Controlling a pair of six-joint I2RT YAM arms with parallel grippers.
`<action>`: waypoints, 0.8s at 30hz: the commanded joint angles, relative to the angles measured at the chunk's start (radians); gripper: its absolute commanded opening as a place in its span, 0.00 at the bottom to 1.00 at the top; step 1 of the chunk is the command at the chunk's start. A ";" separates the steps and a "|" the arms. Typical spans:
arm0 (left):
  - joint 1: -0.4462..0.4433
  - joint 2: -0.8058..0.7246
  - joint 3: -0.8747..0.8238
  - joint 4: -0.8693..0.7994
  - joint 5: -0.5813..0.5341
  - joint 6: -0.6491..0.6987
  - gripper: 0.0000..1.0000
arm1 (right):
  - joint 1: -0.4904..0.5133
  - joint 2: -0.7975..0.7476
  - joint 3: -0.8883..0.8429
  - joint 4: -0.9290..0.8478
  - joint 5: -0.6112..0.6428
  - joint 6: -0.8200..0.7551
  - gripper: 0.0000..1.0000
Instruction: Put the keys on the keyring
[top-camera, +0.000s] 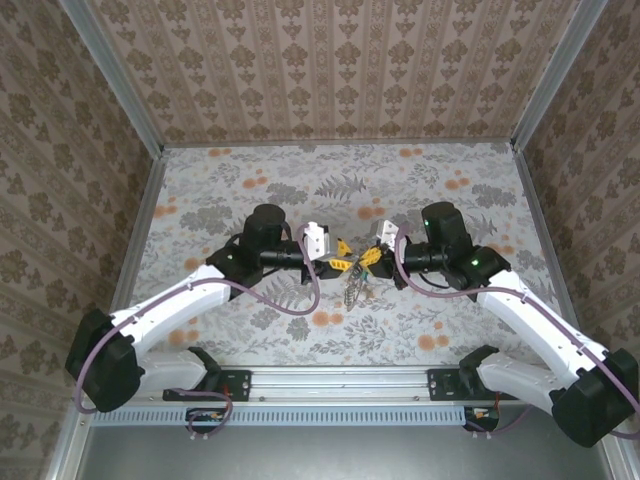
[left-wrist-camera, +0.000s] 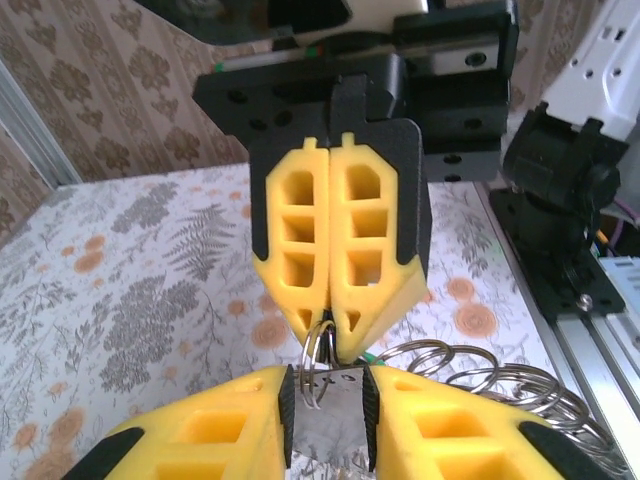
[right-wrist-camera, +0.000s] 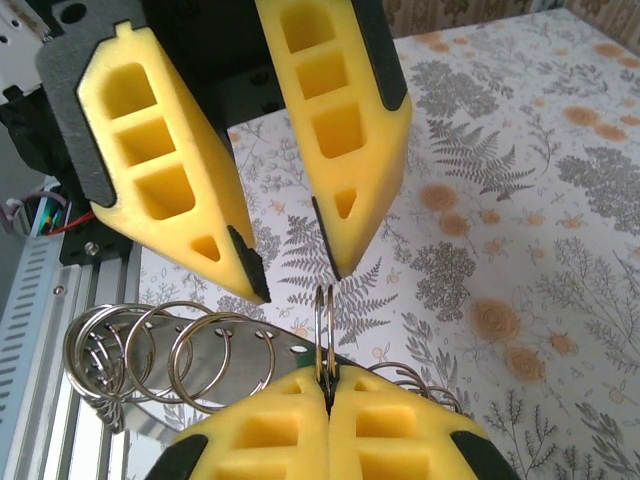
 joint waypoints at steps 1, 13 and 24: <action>0.003 0.003 0.057 -0.189 -0.003 0.110 0.28 | 0.019 0.010 0.045 -0.051 0.022 -0.040 0.00; 0.013 0.027 0.073 -0.143 -0.012 0.050 0.34 | 0.055 0.038 0.075 -0.100 0.041 -0.081 0.00; 0.003 0.093 0.136 -0.245 0.046 0.097 0.29 | 0.070 0.059 0.100 -0.115 0.021 -0.104 0.00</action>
